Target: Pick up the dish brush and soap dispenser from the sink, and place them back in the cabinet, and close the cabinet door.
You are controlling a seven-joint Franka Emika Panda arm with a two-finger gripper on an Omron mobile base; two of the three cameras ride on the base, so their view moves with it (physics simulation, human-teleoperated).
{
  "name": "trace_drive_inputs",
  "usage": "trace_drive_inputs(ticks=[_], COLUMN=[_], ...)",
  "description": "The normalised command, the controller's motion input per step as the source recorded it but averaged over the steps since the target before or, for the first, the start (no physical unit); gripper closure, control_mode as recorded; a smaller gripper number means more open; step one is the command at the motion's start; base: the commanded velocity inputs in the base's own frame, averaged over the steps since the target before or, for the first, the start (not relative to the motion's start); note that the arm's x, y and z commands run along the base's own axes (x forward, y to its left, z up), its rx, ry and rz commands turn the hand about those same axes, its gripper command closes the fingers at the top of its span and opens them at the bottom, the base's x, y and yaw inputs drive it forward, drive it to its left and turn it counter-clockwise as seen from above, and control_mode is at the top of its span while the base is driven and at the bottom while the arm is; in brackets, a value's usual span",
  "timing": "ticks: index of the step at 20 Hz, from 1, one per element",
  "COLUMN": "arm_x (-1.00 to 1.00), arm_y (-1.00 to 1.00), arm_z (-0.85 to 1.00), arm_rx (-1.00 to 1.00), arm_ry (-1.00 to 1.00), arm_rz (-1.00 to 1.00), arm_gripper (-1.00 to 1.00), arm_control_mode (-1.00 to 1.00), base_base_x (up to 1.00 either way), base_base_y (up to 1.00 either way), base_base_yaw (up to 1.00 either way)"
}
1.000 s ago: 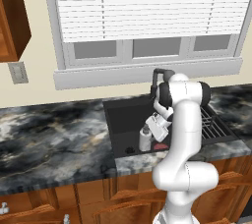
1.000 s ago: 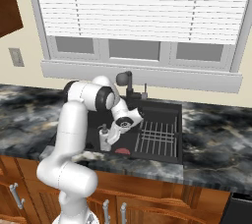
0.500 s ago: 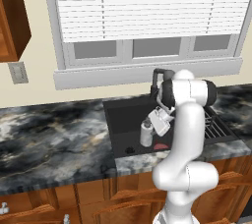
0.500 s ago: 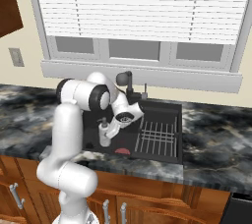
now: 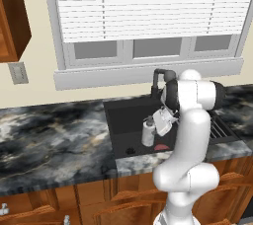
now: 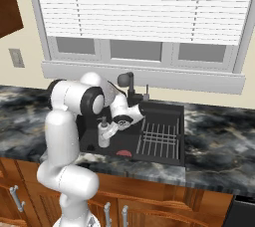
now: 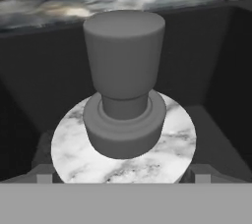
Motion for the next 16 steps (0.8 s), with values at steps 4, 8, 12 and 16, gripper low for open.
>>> trace_drive_inputs(ticks=[4, 8, 12, 16], arm_x=[-0.30, -0.26, -0.14, -0.18], arm_y=[0.01, 0.01, 0.15, 0.09], arm_z=[0.36, 0.42, 0.36, 0.39], arm_rx=[0.00, 0.00, -0.01, -0.01], arm_ry=[0.08, 0.08, 0.03, 0.01], arm_rz=[-0.23, -0.25, -0.28, -0.28], arm_gripper=[1.00, 1.00, 1.00, 1.00], arm_control_mode=[-1.00, -1.00, -1.00, -1.00], base_base_x=[0.00, 0.00, 0.00, 0.00], base_base_y=[0.00, 0.00, 0.00, 0.00], base_base_yaw=[0.00, 0.00, 0.00, 0.00])
